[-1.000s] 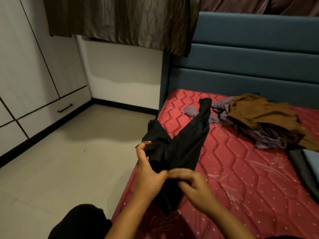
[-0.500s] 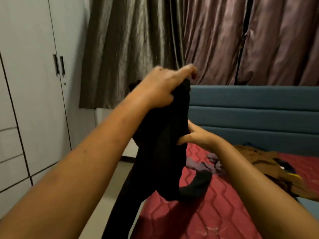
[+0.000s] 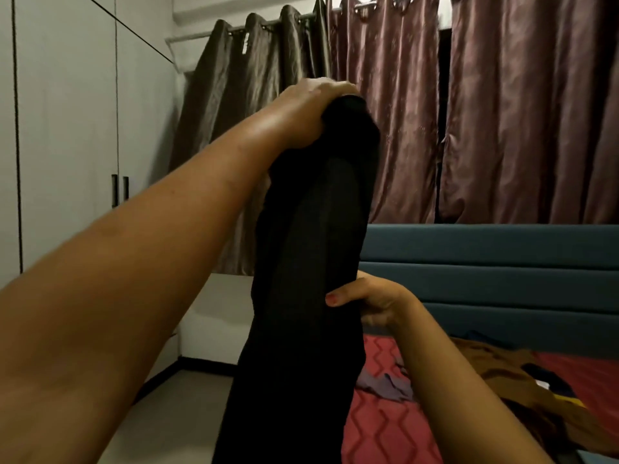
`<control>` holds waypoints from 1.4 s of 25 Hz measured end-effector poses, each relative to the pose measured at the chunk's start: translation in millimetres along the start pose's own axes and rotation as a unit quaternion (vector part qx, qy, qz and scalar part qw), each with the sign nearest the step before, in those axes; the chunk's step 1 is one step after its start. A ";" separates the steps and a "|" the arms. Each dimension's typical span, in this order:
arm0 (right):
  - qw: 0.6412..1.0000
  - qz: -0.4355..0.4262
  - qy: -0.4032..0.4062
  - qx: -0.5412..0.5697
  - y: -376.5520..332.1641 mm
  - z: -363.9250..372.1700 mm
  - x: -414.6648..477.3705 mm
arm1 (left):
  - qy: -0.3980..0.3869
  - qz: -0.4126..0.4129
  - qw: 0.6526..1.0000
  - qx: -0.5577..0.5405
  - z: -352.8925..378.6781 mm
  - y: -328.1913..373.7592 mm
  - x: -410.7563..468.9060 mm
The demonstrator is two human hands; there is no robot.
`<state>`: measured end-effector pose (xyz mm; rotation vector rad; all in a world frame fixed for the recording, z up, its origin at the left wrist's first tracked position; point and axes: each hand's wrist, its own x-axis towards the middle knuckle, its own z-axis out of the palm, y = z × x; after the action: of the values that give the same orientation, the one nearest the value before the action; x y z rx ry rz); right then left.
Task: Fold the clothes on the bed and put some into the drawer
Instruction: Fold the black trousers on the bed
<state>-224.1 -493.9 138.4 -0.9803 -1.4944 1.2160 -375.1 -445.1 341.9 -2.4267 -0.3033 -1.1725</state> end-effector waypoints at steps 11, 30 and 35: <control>0.976 -0.030 0.056 -0.209 -30.3 20.6 -23.4 | 0.135 -0.068 0.982 0.109 79.3 -12.0 24.6; 0.939 0.005 0.245 -0.241 41.1 -105.2 -7.5 | 0.244 -0.124 0.962 0.011 103.8 -11.6 17.6; 0.928 0.224 0.076 -0.287 161.6 -106.0 -9.5 | 0.144 -0.236 0.961 0.003 146.0 -12.2 -1.4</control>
<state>-115.5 -448.4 -15.2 -1.8472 -1.5821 0.9792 -279.4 -366.5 263.7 -2.1965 -0.8220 -1.6972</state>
